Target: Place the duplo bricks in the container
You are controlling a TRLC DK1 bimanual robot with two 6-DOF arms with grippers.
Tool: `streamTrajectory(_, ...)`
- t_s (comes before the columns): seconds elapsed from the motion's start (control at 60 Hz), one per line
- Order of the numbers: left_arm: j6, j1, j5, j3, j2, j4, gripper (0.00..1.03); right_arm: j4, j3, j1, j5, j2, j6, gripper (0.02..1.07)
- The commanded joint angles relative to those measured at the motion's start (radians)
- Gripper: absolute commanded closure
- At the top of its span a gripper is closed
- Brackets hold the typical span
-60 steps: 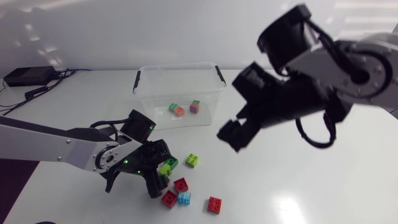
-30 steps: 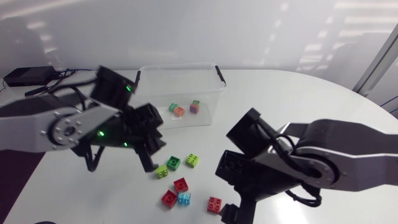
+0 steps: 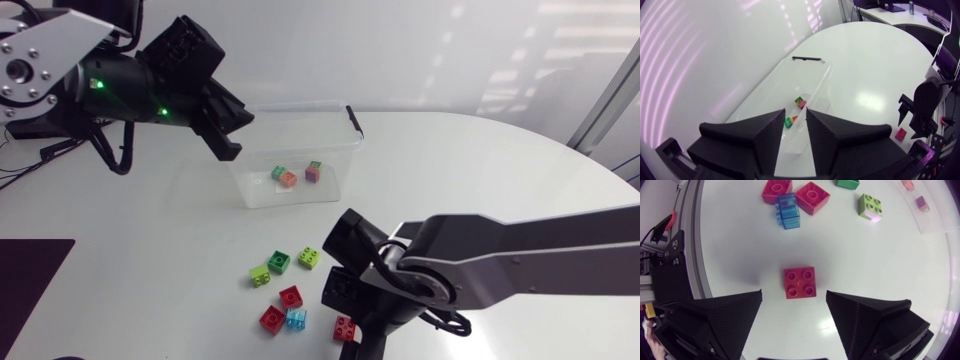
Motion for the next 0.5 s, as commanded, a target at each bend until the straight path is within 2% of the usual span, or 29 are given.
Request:
streamTrajectory(0.0,-0.018,0.004,0.009,0.025,0.023,-0.032,0.71,-0.038,0.044,0.018,0.019,0.038,-0.011,0.16)
streamTrajectory(0.05,0.01,-0.007,0.009,0.016,0.039,-0.099,0.68,-0.052,0.06,0.023,0.031,0.053,-0.009,0.16)
streamTrajectory(0.133,0.083,-0.016,0.026,-0.033,0.066,-0.201,0.51,-0.079,0.089,0.025,0.033,0.078,-0.009,0.16)
streamTrajectory(0.217,0.137,-0.022,0.028,-0.136,0.082,-0.202,0.33,-0.116,0.118,0.023,0.033,0.11,-0.012,0.19)
streamTrajectory(0.333,0.163,-0.059,0.029,-0.239,0.094,-0.196,0.19,-0.118,0.133,0.023,0.033,0.164,-0.016,0.47)
streamTrajectory(0.417,0.166,-0.084,0.029,-0.282,0.118,-0.19,0.16,-0.098,0.135,0.025,0.033,0.179,-0.014,0.75)
streamTrajectory(0.483,0.175,-0.093,0.029,-0.305,0.138,-0.185,0.14,-0.101,0.135,0.023,0.033,0.153,-0.011,0.79)
